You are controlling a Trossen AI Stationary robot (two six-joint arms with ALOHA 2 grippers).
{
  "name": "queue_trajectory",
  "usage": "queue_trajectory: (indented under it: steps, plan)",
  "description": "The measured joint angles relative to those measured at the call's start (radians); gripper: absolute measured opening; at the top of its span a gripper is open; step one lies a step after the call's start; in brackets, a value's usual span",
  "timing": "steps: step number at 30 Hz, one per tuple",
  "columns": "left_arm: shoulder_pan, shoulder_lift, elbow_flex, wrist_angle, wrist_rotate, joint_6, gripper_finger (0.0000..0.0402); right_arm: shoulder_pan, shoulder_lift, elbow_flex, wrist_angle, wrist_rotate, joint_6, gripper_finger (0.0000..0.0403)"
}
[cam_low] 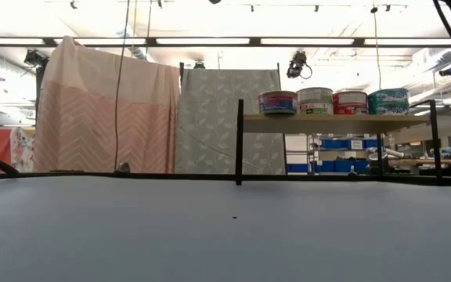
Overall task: Stack canned seafood by type on shelf
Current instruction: Stack the blue-pink tuna can on top of the blue-pink tuna can on the shelf
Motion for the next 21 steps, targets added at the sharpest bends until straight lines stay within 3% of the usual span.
queue_trajectory:
  steps: [10, 21]
  plan:
    - [-0.003, -0.015, 0.0, -0.001, 0.003, 0.114, 0.0312, -0.028, -0.068, 0.0, -0.037, 0.337, 0.14, 0.0197]
    - [-0.038, -0.113, 0.0, -0.005, 0.006, 0.132, 0.0312, 0.018, -0.336, 0.0, -0.13, 0.697, 0.171, 0.0197]
